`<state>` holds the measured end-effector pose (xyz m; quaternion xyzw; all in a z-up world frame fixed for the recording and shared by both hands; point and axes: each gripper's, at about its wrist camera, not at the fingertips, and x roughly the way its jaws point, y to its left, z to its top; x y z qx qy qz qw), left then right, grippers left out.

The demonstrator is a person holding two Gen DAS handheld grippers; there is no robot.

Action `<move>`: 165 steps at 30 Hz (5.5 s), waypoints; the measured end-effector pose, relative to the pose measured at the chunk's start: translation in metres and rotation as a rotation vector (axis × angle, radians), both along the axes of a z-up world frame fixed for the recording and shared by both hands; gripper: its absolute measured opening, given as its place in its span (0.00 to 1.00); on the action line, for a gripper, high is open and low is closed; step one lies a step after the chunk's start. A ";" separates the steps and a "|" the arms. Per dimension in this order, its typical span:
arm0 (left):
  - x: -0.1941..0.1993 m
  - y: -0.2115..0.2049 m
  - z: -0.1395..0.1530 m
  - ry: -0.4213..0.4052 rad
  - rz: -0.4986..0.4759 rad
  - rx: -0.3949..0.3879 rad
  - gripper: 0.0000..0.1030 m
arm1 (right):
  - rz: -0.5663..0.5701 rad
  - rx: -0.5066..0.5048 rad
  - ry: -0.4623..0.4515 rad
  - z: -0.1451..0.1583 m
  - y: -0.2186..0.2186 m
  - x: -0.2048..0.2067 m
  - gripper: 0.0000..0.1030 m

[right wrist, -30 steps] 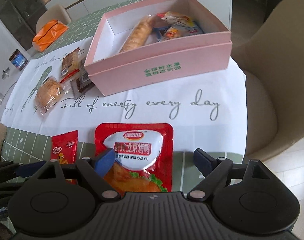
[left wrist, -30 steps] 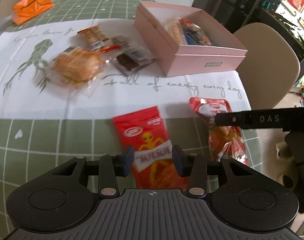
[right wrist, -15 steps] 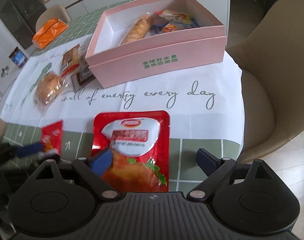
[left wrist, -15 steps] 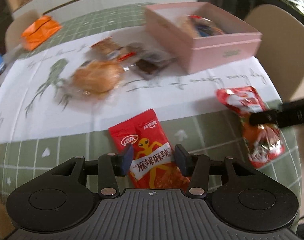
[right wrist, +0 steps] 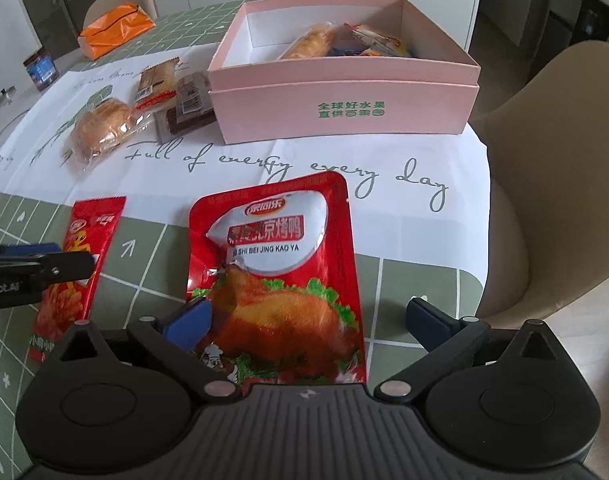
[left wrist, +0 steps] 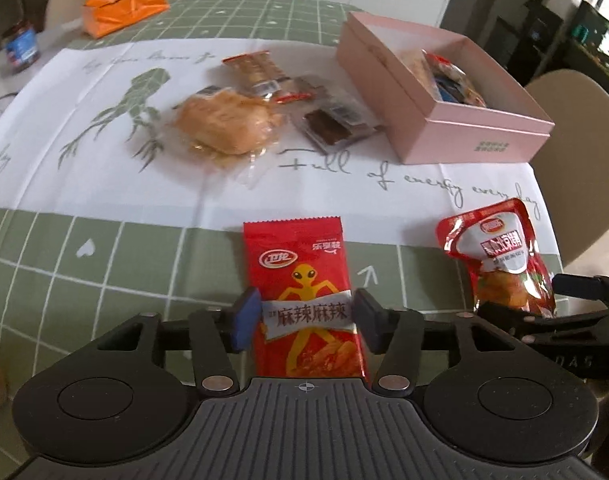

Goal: Organize snacks
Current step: 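Lift the duck packet with the right tool while the left tool lifts the spicy strip packet, then carry both packets over the pink box and open both tools to drop them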

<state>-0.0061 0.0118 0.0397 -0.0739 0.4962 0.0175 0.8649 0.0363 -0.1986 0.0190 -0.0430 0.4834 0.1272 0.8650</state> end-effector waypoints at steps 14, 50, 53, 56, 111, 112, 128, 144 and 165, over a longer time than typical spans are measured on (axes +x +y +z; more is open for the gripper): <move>-0.005 0.005 -0.003 -0.011 -0.109 0.008 0.60 | 0.076 -0.045 -0.023 -0.002 0.006 -0.009 1.00; -0.036 0.024 -0.001 -0.033 -0.042 -0.119 0.59 | 0.063 0.051 0.060 0.004 0.039 0.010 0.97; -0.036 0.023 -0.001 -0.035 -0.037 -0.116 0.58 | -0.020 0.110 0.088 0.005 0.032 0.021 0.99; -0.036 0.023 0.000 -0.035 -0.032 -0.114 0.58 | -0.097 0.101 0.083 0.004 0.032 0.032 0.99; -0.040 -0.002 -0.003 -0.023 -0.140 0.039 0.64 | 0.006 -0.013 0.046 0.008 0.034 0.007 0.84; -0.040 -0.001 -0.003 -0.018 -0.144 0.034 0.64 | 0.020 -0.001 0.047 0.010 0.031 0.003 0.78; -0.039 0.003 0.000 -0.008 -0.114 0.006 0.52 | 0.114 0.060 -0.052 0.067 0.013 -0.013 0.58; 0.013 0.014 0.159 -0.393 -0.173 -0.183 0.48 | 0.029 0.115 -0.286 0.171 -0.043 0.007 0.58; 0.195 0.037 0.077 -0.171 0.031 -0.096 0.50 | -0.028 0.269 -0.056 0.131 -0.073 0.167 0.82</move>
